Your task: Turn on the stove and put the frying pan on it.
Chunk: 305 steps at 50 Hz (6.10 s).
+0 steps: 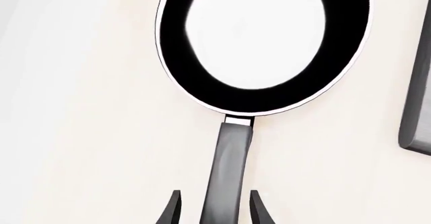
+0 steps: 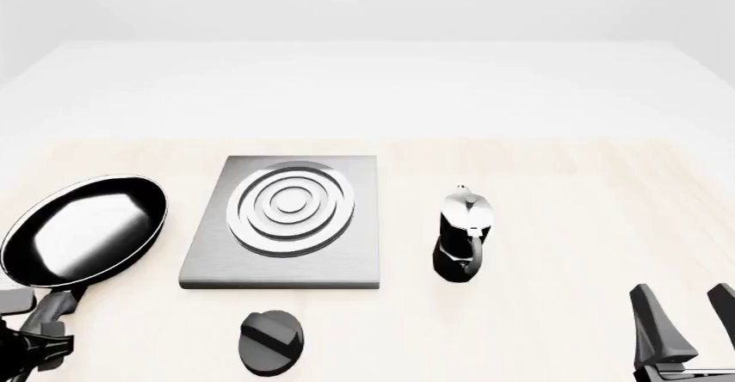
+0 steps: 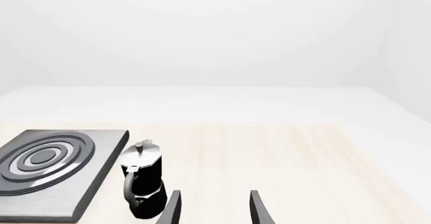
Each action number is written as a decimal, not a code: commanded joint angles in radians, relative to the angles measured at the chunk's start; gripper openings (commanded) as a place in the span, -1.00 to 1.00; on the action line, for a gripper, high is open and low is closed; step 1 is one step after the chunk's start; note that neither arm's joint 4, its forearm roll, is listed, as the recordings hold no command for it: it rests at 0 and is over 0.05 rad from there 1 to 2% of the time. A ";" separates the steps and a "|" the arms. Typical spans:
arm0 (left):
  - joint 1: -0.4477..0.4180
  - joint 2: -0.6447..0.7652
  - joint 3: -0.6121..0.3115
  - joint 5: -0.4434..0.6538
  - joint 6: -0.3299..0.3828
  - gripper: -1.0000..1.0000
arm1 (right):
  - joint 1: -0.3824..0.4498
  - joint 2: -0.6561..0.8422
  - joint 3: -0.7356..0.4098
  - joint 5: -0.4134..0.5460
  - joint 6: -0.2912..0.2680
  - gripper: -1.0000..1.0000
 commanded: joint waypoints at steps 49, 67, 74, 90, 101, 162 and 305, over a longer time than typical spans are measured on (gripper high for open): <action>-0.006 0.119 -0.012 -0.115 0.022 -1.00 | 0.000 0.000 0.000 0.000 0.000 1.00; -0.066 -0.067 -0.057 0.050 0.015 -1.00 | 0.000 0.000 0.000 0.000 0.000 1.00; -0.095 -0.150 -0.127 0.152 0.022 -1.00 | 0.000 0.000 0.000 0.000 0.000 1.00; -0.136 -0.197 -0.172 0.207 0.058 -1.00 | 0.000 0.000 0.000 0.000 0.000 1.00; -0.200 -0.196 -0.204 0.226 0.053 -1.00 | 0.000 0.000 0.000 0.000 0.000 1.00; -0.551 -0.002 -0.348 0.208 0.081 -1.00 | 0.000 0.000 0.000 0.000 0.000 1.00; -0.776 0.088 -0.319 0.228 0.073 -1.00 | 0.000 0.000 0.000 0.000 0.000 1.00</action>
